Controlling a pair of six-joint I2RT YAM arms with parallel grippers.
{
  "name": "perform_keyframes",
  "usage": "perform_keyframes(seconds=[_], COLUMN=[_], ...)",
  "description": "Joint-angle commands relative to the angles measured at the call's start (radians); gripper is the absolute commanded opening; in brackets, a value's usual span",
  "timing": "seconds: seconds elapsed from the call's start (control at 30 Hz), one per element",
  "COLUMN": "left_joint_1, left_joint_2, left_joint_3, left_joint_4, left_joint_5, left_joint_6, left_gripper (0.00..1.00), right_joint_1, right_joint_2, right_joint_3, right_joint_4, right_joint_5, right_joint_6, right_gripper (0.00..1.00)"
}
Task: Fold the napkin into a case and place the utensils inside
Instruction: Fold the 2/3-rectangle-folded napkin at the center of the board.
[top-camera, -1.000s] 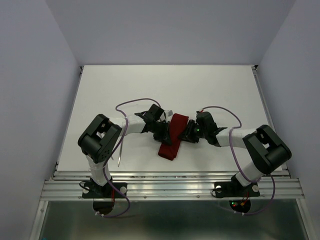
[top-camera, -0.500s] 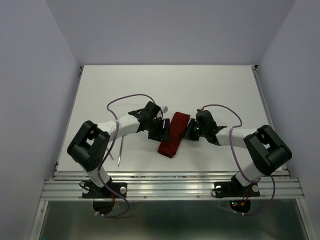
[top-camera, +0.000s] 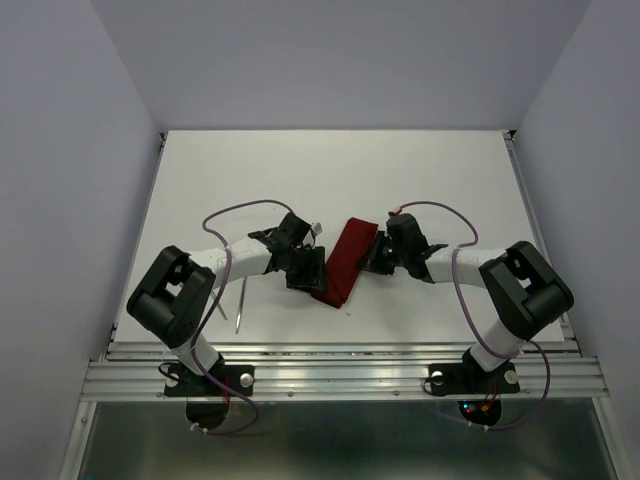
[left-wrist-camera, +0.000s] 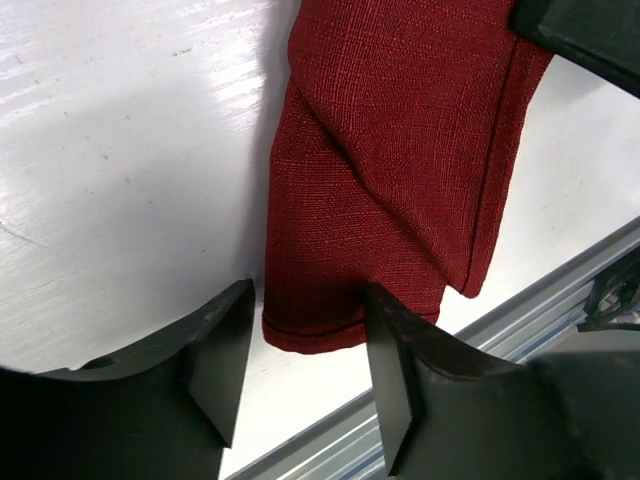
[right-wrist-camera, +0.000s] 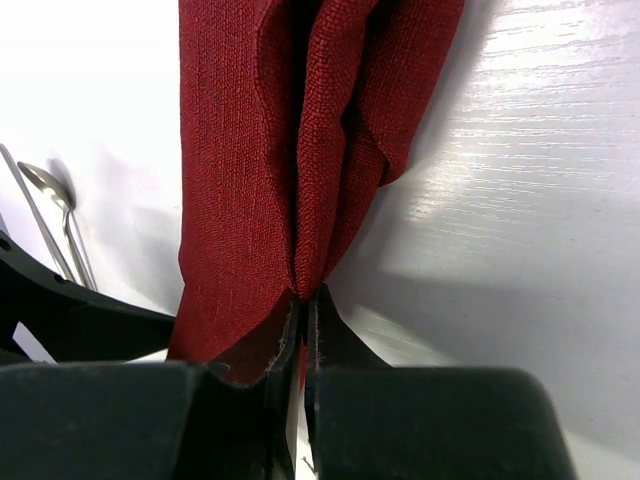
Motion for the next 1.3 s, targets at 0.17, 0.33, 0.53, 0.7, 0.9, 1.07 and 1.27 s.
perform_keyframes(seconds=[0.17,0.33,0.53,0.7,0.9,1.07,1.27], left_joint_1=[-0.001,-0.003,-0.004,-0.006,-0.011,-0.012,-0.011], left_joint_2=[0.021,0.056,0.072,0.078,0.076,0.062,0.030], left_joint_3=[-0.034,-0.020,-0.011,-0.017,-0.012,0.005,0.077], left_joint_4=[0.087,0.142,0.165,0.169,0.172,0.141,0.014], left_joint_5=[0.052,0.106,0.135,0.135,0.132,0.094,-0.012], left_joint_6=[-0.024,-0.042,-0.059,-0.068,-0.081,-0.064,0.002], left_gripper=[0.33,0.15,0.10,0.10,0.14,0.37,0.66], right_joint_1=[-0.009,-0.009,-0.009,-0.009,-0.009,-0.009,-0.009], right_joint_2=[0.015,0.004,-0.043,-0.077,-0.088,-0.111,-0.108], right_joint_3=[0.047,0.056,0.026,-0.049,-0.100,-0.105,-0.095], right_joint_4=[0.006,-0.023,-0.068,-0.016,0.023,0.026,0.027], right_joint_5=[0.009,0.008,-0.011,-0.096,-0.139,-0.130,-0.127], right_joint_6=[-0.037,-0.051,-0.056,-0.028,0.005,0.015,0.019], right_gripper=[0.01,0.23,0.66,0.54,0.34,0.16,0.12])
